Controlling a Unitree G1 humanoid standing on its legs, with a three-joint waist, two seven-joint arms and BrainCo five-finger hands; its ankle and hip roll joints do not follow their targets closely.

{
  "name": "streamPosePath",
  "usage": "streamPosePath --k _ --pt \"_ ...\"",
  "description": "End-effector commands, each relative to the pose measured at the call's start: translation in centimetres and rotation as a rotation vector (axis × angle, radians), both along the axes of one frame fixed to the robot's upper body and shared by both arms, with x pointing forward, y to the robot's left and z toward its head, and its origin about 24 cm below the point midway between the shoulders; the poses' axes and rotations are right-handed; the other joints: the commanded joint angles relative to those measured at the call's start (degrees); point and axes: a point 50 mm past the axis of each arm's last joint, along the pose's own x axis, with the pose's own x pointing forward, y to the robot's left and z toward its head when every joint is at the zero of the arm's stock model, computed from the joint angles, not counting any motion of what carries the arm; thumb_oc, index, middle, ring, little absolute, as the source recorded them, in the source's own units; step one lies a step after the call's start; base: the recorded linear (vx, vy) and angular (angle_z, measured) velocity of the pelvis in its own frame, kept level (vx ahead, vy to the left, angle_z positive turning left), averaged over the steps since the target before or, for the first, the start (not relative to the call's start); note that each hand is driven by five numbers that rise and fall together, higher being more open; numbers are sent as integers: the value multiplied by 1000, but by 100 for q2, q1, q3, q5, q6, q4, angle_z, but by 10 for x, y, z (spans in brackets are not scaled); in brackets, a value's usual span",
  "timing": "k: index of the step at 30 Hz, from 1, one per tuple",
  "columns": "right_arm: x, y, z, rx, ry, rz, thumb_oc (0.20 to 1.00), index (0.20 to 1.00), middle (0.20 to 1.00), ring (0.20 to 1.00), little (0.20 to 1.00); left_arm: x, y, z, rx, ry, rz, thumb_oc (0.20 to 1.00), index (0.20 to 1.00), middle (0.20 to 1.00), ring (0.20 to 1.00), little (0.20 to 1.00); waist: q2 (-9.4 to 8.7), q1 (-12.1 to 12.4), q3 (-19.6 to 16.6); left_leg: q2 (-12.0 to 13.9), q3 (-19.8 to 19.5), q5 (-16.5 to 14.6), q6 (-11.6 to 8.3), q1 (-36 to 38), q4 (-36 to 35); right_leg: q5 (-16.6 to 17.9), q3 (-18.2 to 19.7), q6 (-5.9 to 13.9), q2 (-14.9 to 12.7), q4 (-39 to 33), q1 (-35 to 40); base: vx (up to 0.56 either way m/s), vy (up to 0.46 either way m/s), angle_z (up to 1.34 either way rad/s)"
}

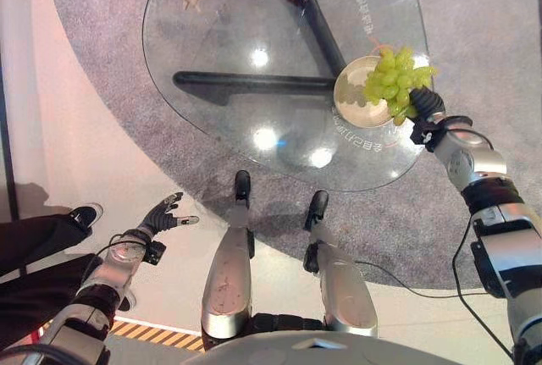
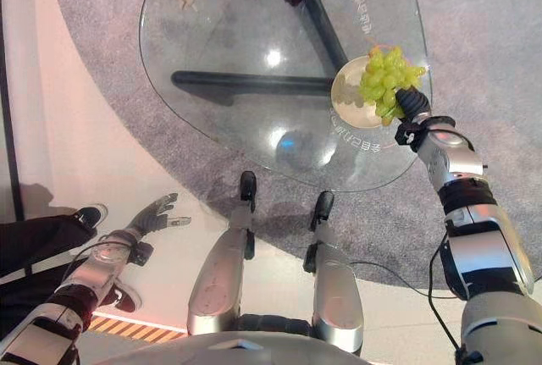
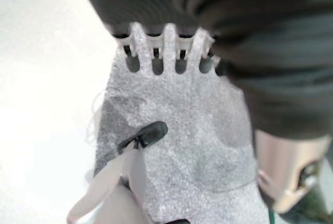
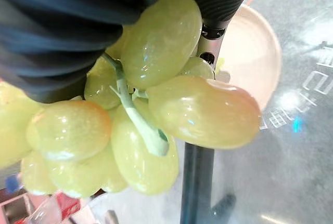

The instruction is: Pick up fruits into the plate

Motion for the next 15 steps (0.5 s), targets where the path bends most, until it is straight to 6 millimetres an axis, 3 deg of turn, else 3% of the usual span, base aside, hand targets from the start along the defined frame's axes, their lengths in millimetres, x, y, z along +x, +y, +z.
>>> streamPosePath --k 1,11,15 --pt "-2 -27 60 -165 -127 -98 200 200 200 200 200 -1 -20 -10 -62 -9 -5 1000 1000 1000 1000 1000 270 -10 -179 -554 -106 -632 208 -243 429 -415 -150 -74 66 1202 -854 -68 75 -2" --pt "5 -26 77 -329 -94 -241 200 200 200 200 200 4 -38 -4 -136 -74 -30 1000 1000 1000 1000 1000 499 69 -179 -637 -61 -535 203 -865 598 -448 -128 -65 -36 1548 -1537 -20 30 0" --pt "4 -37 79 -458 -37 -335 200 200 200 200 200 4 -45 -4 -172 -90 -32 1000 1000 1000 1000 1000 615 93 -179 -655 -36 -532 195 -979 627 -518 -109 -77 -53 1662 -1691 -8 42 2"
